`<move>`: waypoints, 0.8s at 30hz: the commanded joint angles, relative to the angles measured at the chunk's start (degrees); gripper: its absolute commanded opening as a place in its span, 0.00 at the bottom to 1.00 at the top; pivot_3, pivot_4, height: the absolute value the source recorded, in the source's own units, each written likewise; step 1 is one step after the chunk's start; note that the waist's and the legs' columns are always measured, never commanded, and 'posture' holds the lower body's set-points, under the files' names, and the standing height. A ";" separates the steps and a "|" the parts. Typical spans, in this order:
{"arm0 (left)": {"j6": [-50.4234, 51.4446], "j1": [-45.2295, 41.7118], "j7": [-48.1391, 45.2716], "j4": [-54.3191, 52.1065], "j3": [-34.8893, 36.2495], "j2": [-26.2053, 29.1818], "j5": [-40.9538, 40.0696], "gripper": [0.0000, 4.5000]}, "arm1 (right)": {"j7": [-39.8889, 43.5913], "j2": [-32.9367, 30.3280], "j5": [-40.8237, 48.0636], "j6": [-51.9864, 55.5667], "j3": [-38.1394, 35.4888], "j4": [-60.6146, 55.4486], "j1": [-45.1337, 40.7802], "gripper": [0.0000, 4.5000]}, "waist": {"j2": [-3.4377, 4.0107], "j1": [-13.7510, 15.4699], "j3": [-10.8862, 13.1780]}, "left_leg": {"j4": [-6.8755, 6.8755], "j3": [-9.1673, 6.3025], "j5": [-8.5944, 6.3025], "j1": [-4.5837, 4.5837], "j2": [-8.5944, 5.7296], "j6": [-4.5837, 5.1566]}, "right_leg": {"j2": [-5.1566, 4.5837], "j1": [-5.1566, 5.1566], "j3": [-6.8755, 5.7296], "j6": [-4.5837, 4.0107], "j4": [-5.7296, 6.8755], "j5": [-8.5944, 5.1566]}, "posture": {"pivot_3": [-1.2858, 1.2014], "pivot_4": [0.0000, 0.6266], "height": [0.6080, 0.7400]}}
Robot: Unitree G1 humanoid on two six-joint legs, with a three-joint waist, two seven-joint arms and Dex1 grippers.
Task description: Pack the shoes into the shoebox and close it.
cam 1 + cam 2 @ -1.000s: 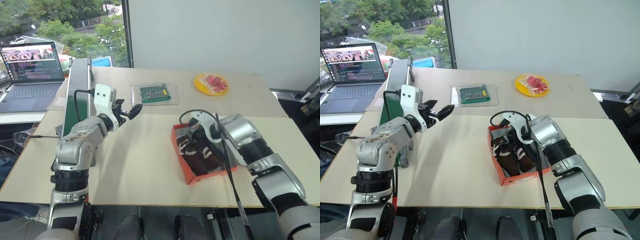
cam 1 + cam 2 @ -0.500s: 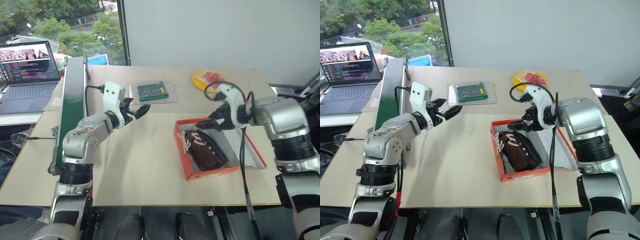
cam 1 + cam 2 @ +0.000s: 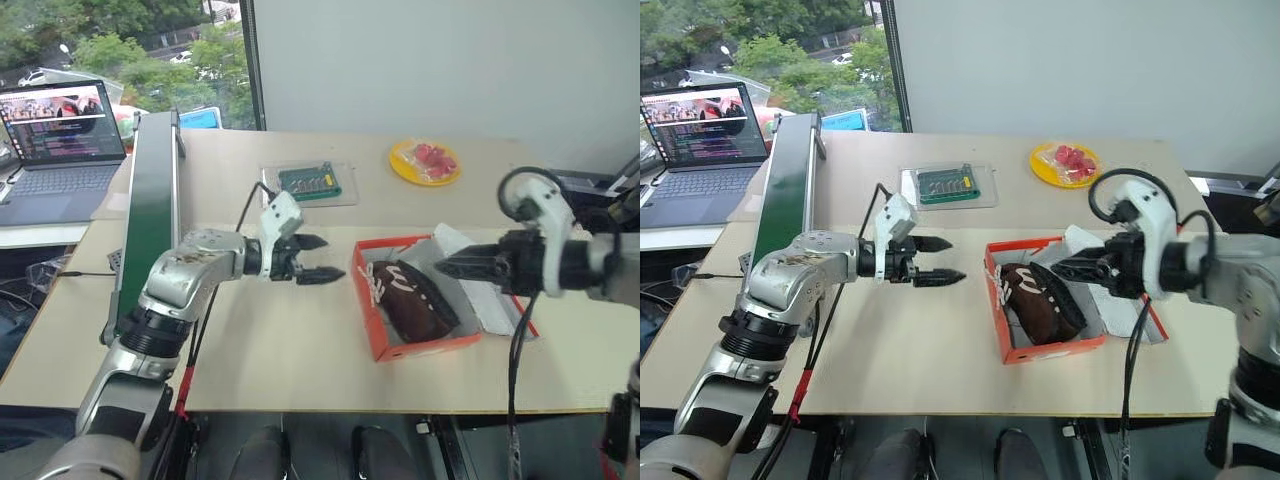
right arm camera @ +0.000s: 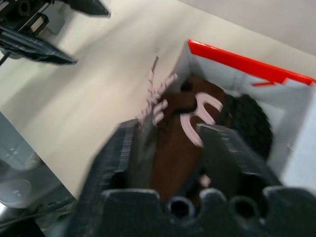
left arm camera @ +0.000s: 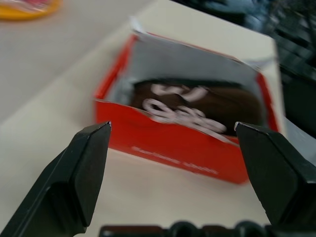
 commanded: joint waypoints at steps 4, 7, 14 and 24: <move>-4.50 -4.79 -7.19 3.53 -3.64 -0.77 3.01 0.95 | -9.08 3.96 9.76 0.45 -18.01 -9.13 22.12 0.01 | -0.01 0.44 -0.01 | 0.00 -0.09 -0.02 -0.01 -0.06 0.05 | -0.01 0.13 -0.01 0.04 -0.13 -0.01 | 0.52 0.24 1.00; -5.75 -5.77 -9.28 4.81 -4.47 -0.77 4.25 0.95 | -14.13 9.69 7.83 0.45 -17.70 -9.94 28.21 0.01 | 0.00 -0.16 -0.02 | 0.05 -0.07 -0.03 0.02 -0.04 0.06 | 0.03 0.13 0.12 0.06 -0.04 -0.01 | 0.52 0.24 1.00; -7.84 -7.51 -11.57 7.44 -4.30 0.25 6.85 0.95 | -20.52 22.19 4.08 -5.19 -17.98 -5.93 35.49 0.01 | 0.06 -0.49 -0.04 | 0.04 -0.11 -0.03 0.08 0.00 0.07 | 0.12 0.14 0.15 0.10 -0.01 -0.05 | 0.52 0.24 1.00; -6.34 -6.74 -11.52 5.28 -2.49 2.87 7.22 0.95 | -24.98 29.43 -8.03 -33.55 -9.44 18.03 34.59 0.01 | 0.11 -0.65 -0.07 | 0.08 -0.02 -0.05 0.11 -0.07 0.10 | 0.08 0.11 0.25 0.16 0.06 -0.08 | 0.52 0.24 1.00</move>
